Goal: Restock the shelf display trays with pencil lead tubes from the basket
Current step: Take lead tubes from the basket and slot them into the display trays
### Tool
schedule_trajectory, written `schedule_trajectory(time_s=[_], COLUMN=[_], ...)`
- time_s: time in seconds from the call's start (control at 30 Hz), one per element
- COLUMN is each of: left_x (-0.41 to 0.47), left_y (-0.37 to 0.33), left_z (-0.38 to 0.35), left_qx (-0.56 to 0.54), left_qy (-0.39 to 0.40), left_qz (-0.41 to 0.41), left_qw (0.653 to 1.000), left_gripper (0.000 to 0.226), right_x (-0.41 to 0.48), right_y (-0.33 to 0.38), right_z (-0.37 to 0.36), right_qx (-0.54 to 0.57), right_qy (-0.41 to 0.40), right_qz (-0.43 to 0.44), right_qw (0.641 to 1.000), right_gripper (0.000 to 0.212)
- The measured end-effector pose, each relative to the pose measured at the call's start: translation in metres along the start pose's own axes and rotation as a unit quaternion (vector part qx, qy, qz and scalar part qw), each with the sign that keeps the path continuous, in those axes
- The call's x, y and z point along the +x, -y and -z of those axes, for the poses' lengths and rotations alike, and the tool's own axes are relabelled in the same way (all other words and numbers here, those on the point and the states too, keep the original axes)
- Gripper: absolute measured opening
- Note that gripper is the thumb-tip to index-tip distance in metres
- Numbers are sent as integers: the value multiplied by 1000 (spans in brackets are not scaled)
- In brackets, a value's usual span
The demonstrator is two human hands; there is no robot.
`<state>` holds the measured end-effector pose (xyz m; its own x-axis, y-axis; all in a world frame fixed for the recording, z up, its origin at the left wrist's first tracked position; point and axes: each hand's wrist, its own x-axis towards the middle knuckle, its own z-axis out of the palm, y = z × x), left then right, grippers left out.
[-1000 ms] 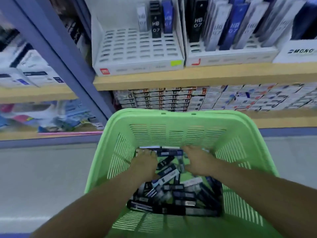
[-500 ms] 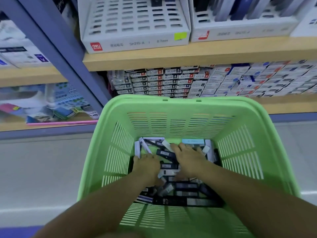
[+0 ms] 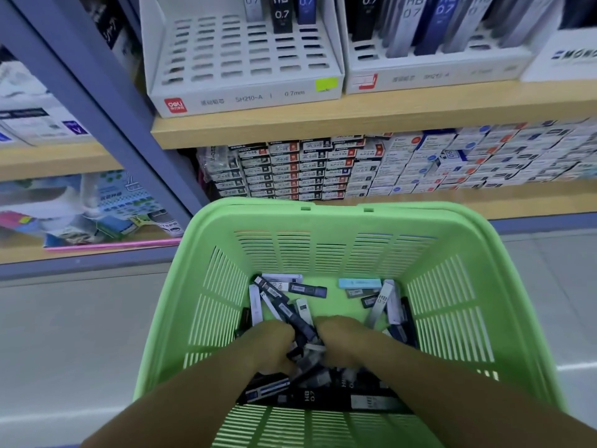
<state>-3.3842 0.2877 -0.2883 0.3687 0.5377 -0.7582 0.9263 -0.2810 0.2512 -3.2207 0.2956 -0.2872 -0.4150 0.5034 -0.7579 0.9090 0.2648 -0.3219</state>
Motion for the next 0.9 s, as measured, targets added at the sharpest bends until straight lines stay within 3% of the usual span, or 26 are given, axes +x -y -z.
schedule_trajectory(time_s=[0.13, 0.2, 0.27, 0.33, 0.4, 0.47, 0.5, 0.57, 0.63, 0.73, 0.8, 0.83, 0.9], left_x=[-2, -2, -3, -1, 1, 0, 1, 1, 0, -2, -7, -11, -11], left_y=[-3, -3, -3, -3, -7, -19, -27, -42, -49, -45, -43, -41, -32], left_z=[13, 26, 40, 52, 59, 59, 57, 50, 52, 56, 63, 68, 75], left_qx=[26, -27, -143, -297, -462, -581, -615, -617, -564, -445, -386, -409, -502], left_qy=[-22, -57, -99, -134, -165, -190, -182, -164, -167, -139, -117, -96, -102], left_qz=[-15, -19, -2, 35, 72, 101, 113, 119, 121, 132, 105, 91, 95], left_qw=[999, 998, 985, 945, 868, 785, 759, 760, 799, 875, 909, 903, 854], left_gripper=[22, 18, 14, 19, 23, 22, 21, 24, 35, 78, 82, 81, 64], right_x=[-5, -7, -10, -15, -23, -28, -29, -34, -36, -36, -33, -32, -30], right_y=[-5, -7, -9, -12, -15, -17, -15, -8, -4, -3, -6, -8, -15], right_z=[-12, -9, 5, 19, 27, 28, 29, 31, 33, 34, 35, 36, 37], right_qx=[-23, 46, 199, 411, 620, 766, 803, 835, 846, 825, 817, 813, 792], right_qy=[-36, -41, -32, -25, -5, 40, 56, 74, 63, 47, 36, 31, 15], right_qz=[24, 15, -19, -64, -85, -60, -40, -15, -18, -2, -8, -15, -32], right_qw=[999, 998, 979, 909, 780, 639, 592, 545, 529, 563, 576, 581, 609], right_gripper=[41, 39, 24, 10, 5, 18, 26, 33, 32, 30, 34, 36, 29])
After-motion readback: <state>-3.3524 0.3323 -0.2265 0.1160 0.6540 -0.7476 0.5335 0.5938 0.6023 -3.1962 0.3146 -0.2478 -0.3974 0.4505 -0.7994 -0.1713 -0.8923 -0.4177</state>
